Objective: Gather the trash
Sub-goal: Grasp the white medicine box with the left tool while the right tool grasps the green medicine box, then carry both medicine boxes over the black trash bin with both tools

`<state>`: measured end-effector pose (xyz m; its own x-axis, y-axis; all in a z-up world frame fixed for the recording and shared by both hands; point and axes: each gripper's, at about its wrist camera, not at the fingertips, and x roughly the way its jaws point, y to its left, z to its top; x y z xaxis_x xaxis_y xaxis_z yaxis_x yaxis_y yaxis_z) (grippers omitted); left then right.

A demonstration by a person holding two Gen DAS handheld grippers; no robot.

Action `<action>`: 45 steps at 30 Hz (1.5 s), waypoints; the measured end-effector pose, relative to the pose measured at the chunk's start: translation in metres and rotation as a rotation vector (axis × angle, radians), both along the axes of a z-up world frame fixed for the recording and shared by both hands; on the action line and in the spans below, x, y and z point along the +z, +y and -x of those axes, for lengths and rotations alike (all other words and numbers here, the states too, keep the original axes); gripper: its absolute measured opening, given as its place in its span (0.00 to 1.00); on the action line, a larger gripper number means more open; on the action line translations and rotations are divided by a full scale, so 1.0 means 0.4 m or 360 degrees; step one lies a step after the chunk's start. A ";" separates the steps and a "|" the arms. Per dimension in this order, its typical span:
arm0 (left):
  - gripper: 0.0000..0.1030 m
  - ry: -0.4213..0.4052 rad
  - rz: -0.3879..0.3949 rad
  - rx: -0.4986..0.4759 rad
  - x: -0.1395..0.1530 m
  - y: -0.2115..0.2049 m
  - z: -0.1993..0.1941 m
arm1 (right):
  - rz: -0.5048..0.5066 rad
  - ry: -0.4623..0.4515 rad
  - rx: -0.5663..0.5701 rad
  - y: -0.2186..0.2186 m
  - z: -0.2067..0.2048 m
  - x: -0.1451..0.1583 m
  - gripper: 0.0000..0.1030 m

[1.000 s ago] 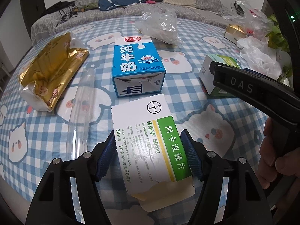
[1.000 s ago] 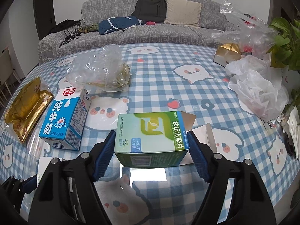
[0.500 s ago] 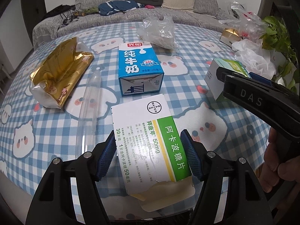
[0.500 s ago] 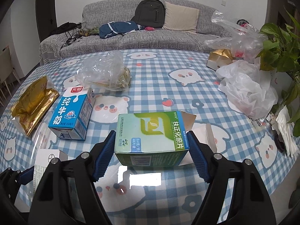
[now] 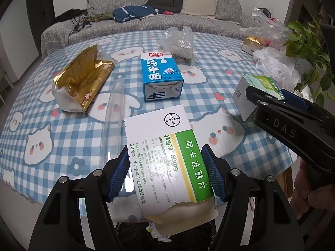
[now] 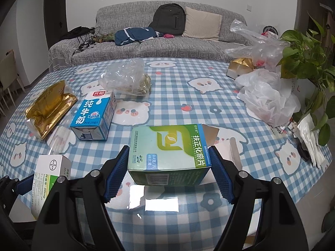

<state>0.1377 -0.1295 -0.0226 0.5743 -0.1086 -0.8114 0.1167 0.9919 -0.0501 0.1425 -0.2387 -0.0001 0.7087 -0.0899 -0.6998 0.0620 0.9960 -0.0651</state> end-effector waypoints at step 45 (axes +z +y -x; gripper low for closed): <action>0.65 -0.0001 0.0068 0.0093 -0.039 0.077 0.327 | -0.0022 -0.0086 0.0095 0.023 0.382 0.018 0.70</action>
<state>0.0069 -0.0986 -0.0382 0.5810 -0.1094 -0.8066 0.0586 0.9940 -0.0925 -0.0101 -0.2296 0.0072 0.7493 -0.0369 -0.6612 0.0052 0.9987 -0.0498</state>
